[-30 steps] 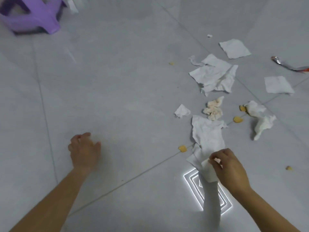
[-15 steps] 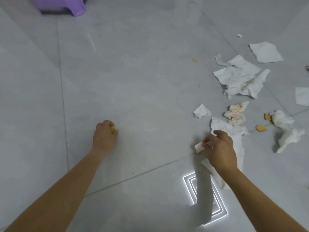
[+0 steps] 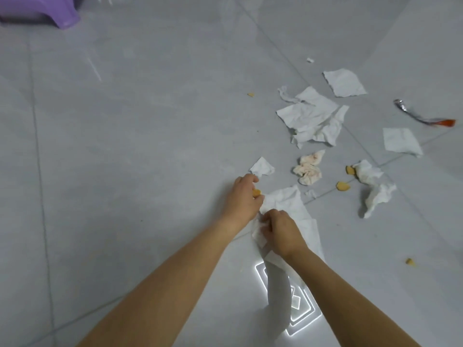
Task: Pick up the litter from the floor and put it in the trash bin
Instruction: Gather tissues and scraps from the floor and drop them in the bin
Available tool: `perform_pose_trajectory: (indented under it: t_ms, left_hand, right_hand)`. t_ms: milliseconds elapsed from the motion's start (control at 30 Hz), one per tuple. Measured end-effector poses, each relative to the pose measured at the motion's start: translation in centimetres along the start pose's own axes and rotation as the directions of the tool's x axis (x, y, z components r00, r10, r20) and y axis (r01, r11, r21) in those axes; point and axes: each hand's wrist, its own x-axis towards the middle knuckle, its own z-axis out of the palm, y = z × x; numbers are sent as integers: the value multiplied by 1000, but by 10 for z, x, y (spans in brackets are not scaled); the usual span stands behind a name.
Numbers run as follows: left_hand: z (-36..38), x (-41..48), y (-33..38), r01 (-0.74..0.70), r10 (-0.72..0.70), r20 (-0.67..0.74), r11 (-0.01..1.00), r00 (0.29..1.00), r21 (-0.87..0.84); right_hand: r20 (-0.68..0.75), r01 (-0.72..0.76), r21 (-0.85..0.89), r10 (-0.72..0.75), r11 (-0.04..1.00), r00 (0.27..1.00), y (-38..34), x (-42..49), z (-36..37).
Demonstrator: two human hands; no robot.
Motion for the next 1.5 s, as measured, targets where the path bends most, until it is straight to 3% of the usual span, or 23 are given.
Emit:
perform_pose_trajectory:
  t_ms: [133, 267, 367, 500, 633, 733, 867, 1000, 1133, 1233, 1367, 1500]
  left_hand:
    - [16, 6, 23, -35, 38, 31, 996, 999, -85]
    - [41, -6, 39, -43, 57, 145, 995, 988, -92]
    - [69, -29, 50, -58, 68, 309, 997, 949, -43]
    - [107, -68, 58, -221, 127, 450, 962, 884, 163]
    - [134, -89, 65, -254, 95, 461, 921, 882, 296]
    - [139, -89, 71, -245, 54, 459, 897, 887, 367]
    - [122, -77, 93, -249, 28, 470, 876, 882, 414]
    - [107, -67, 141, -325, 46, 503, 812, 863, 485]
    - [114, -67, 183, -390, 18, 562, 738, 827, 550]
    - [134, -68, 194, -340, -75, 570, 736, 818, 584]
    - [174, -79, 176, -234, -158, 534, 771, 831, 592]
    - [198, -85, 151, -331, -92, 563, 728, 821, 601]
  right_hand:
    - [-20, -53, 190, 57, 980, 998, 25, -8, -26]
    - [-32, -152, 500, 194, 853, 980, 67, -18, -67]
    - [-62, -179, 399, 222, 899, 973, 98, -25, -81]
    - [-79, -168, 242, 191, 956, 978, 127, -29, -78]
    - [-62, -191, 302, 219, 934, 974, 144, -28, -77]
    - [39, -192, 338, 191, 921, 981, 151, -24, -94]
    - [215, -204, 541, 100, 816, 971, 156, -18, -155]
    - [327, -266, 725, 23, 636, 945, 163, -20, -206]
    - [330, -297, 809, 26, 508, 944, 178, -23, -210]
    - [328, -329, 852, 76, 406, 942, 193, -29, -196]
    - [277, -287, 873, 83, 394, 957, 220, -36, -188]
    - [218, -244, 914, 113, 325, 969, 248, -38, -200]
